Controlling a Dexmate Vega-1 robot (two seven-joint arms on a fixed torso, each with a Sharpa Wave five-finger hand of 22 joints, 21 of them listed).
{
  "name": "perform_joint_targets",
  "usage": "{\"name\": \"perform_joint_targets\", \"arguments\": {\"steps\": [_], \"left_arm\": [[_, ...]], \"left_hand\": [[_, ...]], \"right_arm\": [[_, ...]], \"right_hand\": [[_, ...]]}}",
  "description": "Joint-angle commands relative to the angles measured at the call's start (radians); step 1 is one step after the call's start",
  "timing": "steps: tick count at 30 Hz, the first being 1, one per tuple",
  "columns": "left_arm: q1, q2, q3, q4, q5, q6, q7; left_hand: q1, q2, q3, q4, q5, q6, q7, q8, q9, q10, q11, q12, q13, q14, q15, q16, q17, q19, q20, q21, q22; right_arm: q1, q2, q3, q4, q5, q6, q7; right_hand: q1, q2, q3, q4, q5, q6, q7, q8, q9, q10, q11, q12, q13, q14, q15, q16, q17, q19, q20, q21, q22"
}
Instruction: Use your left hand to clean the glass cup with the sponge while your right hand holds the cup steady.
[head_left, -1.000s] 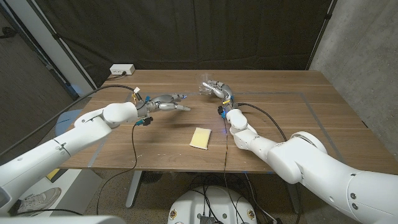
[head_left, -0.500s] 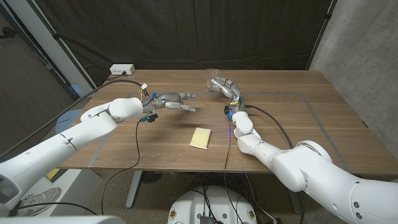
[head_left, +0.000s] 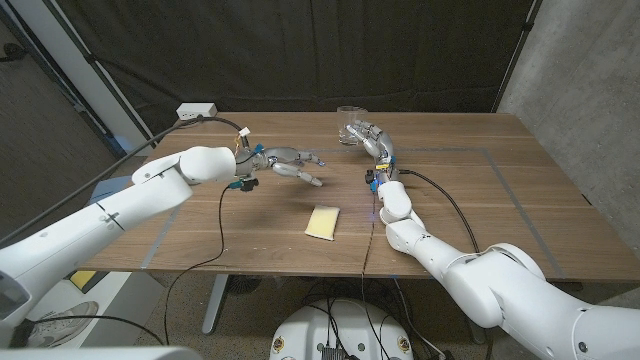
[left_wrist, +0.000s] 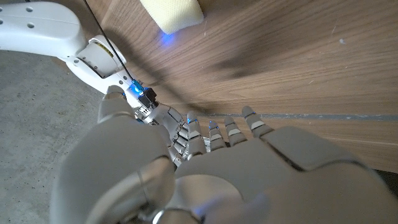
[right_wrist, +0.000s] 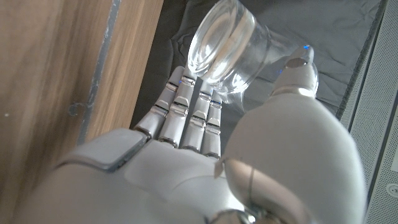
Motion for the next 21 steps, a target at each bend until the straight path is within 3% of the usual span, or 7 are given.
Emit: {"name": "perform_joint_targets", "arguments": {"steps": [1, 15, 21], "left_arm": [[-0.01, 0.038, -0.005, -0.092, 0.06, 0.042, -0.081], [-0.036, 0.032, 0.027, -0.15, 0.178, 0.091, -0.159], [-0.045, 0.017, 0.053, -0.186, 0.293, 0.114, -0.183]], "left_hand": [[0.026, 0.013, -0.009, -0.003, 0.002, 0.105, -0.021, 0.04, 0.003, 0.037, -0.004, 0.016, 0.002, 0.022, -0.006, 0.01, 0.006, 0.017, -0.001, -0.002, 0.001], [0.048, 0.013, -0.014, -0.007, -0.002, 0.105, -0.022, 0.035, -0.001, 0.045, -0.007, 0.012, -0.001, 0.031, -0.001, 0.01, 0.005, 0.032, 0.004, 0.0, 0.001], [0.075, -0.002, -0.024, -0.016, 0.001, 0.183, -0.023, 0.061, -0.004, 0.076, -0.02, 0.017, -0.004, 0.047, -0.007, 0.012, 0.003, 0.046, 0.0, 0.002, 0.001]], "right_arm": [[-0.055, -0.04, -0.017, -0.124, -0.005, -0.032, -0.035], [-0.091, -0.072, -0.028, -0.208, 0.006, -0.057, -0.066], [-0.096, -0.079, -0.027, -0.219, 0.008, -0.052, -0.081]], "right_hand": [[0.187, 0.194, 0.028, 0.03, -0.001, 0.195, -0.185, 0.006, 0.014, 0.081, -0.078, -0.005, 0.007, 0.092, -0.236, 0.0, 0.008, -0.004, -0.153, 0.009, 0.006], [0.191, 0.19, 0.023, 0.032, -0.003, 0.177, -0.18, 0.001, 0.019, 0.069, -0.081, -0.011, 0.016, 0.089, -0.236, -0.003, 0.021, -0.01, -0.152, 0.026, 0.013], [0.191, 0.191, 0.021, 0.034, -0.004, 0.177, -0.179, 0.002, 0.02, 0.068, -0.08, -0.013, 0.019, 0.087, -0.236, -0.006, 0.025, -0.013, -0.152, 0.033, 0.015]]}}
